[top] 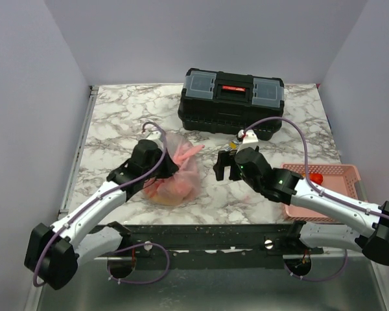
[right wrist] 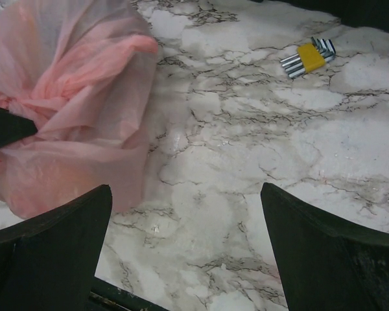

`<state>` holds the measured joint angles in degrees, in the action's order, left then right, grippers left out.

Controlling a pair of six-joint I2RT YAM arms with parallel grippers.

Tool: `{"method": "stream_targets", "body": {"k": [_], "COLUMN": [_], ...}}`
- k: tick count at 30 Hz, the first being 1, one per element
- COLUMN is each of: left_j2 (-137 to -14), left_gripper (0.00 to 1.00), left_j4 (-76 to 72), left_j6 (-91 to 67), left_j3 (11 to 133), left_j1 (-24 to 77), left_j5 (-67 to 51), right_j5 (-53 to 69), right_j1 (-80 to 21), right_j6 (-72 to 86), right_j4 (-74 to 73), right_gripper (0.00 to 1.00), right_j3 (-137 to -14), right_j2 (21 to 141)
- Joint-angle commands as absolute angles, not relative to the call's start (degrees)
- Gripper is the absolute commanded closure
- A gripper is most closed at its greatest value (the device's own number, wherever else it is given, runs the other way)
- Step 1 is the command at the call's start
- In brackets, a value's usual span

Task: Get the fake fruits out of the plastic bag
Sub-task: Move the plastic bag to the center of the board, then untie the plastic bag at the center of the board.

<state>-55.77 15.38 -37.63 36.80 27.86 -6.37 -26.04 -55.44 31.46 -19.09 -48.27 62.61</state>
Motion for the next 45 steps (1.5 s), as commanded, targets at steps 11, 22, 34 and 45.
{"method": "stream_targets", "body": {"k": [11,22,34,45], "left_j2": [-69.9,-64.8,-64.0,-63.1], "left_gripper": [1.00,1.00,1.00,1.00], "left_j4": [8.3,7.1,5.2,4.6], "left_j6": [-29.5,-32.4,-34.3,-34.1], "left_j3": [46.5,40.5,38.5,38.0], "left_j1": [50.3,50.4,50.4,50.4], "left_j5": [-10.2,-8.8,-9.4,-10.0], "right_j5": [-29.2,-25.0,-19.2,-19.9], "right_j1": [-55.7,-55.7,-55.7,-55.5], "right_j6": [31.4,32.0,42.3,47.7], "right_j4": [-18.4,-15.1,-15.4,-11.2], "right_gripper": [0.00,0.00,0.10,0.42], "right_j3": [-47.2,-48.4,-56.8,-52.6], "right_j2": [58.7,61.5,77.1,80.4]}}
